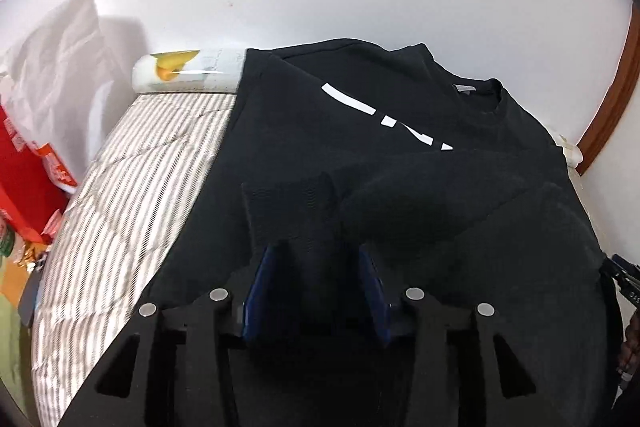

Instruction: Fold small clothes

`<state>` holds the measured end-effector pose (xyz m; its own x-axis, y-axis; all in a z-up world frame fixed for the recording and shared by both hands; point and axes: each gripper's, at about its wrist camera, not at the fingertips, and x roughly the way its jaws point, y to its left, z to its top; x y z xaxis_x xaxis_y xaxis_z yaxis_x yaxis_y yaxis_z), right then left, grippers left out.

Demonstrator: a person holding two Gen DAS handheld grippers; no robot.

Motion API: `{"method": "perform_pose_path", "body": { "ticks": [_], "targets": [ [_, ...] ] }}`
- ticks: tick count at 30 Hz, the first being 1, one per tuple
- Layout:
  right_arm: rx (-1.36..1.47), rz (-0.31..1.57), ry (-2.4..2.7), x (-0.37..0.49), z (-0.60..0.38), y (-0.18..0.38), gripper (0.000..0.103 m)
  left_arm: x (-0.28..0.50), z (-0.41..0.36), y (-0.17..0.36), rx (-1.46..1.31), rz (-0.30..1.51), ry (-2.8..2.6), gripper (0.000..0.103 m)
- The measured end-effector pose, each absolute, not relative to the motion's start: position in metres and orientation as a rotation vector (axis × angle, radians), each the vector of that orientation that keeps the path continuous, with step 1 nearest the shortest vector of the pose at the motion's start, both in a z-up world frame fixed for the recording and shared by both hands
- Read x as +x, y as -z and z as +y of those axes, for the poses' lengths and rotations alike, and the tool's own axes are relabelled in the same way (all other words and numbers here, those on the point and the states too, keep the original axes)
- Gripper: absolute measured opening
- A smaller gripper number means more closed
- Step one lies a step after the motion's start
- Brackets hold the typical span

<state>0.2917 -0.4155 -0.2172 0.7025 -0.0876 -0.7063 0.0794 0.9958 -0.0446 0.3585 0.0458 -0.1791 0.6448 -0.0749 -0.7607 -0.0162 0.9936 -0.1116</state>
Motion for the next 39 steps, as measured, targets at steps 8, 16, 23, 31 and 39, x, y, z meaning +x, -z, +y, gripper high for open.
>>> {"method": "perform_pose_path", "body": {
  "ticks": [8,16,23,31,39],
  "targets": [
    [0.028,0.732,0.049,0.236,-0.405,0.197,0.053,0.294,0.045,0.156,-0.074,0.840,-0.015,0.042],
    [0.021,0.667,0.095,0.174,-0.391,0.176,0.053,0.219,0.044,0.129,-0.054,0.800,-0.037,0.042],
    [0.085,0.682,0.081,0.127,-0.387,0.169,0.053,0.165,0.047,0.118,-0.078,0.785,-0.063,0.042],
    [0.091,0.700,0.070,0.084,-0.379,0.178,0.053,0.125,0.047,0.127,-0.097,0.823,-0.034,0.042],
    [0.069,0.768,0.064,0.067,-0.372,0.205,0.053,0.105,0.039,0.143,-0.061,0.854,-0.026,0.042]
  ]
}}
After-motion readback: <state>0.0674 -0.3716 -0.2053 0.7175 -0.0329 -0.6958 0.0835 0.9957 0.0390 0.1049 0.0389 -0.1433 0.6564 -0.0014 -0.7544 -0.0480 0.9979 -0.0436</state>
